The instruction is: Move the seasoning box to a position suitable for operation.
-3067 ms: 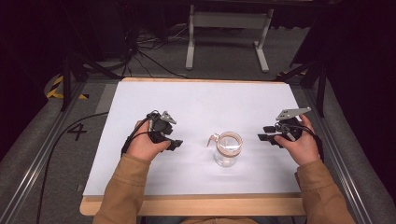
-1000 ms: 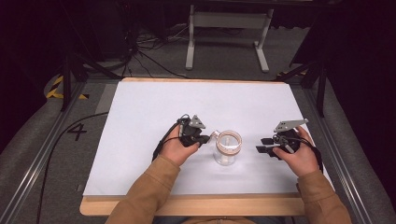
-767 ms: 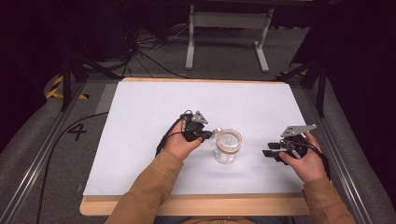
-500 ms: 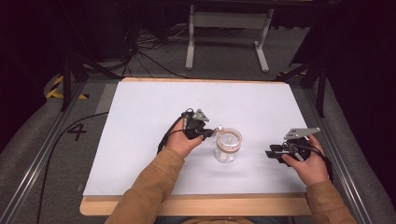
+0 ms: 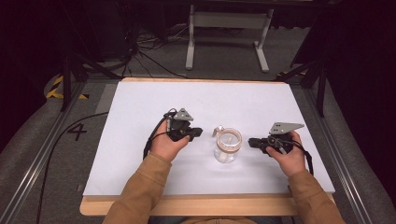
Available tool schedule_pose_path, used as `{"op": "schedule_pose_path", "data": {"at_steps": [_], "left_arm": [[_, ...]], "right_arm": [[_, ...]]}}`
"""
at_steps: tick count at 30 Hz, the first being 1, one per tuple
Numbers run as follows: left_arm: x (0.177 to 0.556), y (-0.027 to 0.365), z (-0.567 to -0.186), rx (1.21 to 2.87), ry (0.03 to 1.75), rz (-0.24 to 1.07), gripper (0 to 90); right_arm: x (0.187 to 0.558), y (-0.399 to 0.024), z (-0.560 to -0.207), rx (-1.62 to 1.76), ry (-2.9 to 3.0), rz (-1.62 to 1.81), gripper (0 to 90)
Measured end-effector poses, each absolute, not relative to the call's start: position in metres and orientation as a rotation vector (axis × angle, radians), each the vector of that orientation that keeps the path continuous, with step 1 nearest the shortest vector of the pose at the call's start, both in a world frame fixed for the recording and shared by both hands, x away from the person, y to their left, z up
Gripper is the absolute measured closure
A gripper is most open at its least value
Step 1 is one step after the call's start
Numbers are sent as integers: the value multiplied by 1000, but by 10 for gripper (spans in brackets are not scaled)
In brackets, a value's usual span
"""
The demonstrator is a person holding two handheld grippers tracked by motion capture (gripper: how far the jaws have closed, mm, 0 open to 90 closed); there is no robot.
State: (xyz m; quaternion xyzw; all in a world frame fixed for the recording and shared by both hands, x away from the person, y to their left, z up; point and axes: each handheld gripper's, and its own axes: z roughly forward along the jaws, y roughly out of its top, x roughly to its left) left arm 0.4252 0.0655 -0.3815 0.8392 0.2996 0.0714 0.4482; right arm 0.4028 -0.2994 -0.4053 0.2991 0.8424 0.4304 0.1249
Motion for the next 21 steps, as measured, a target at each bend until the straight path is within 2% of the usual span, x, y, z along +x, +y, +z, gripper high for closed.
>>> {"op": "schedule_pose_path", "data": {"at_steps": [8, 21], "left_arm": [[420, 84, -381, 2052, 792, 190, 849], [421, 81, -383, 2066, 790, 176, 831]], "right_arm": [[418, -280, -421, 846, 2505, 1255, 840], [415, -269, -427, 787, 2566, 1164, 895]]}}
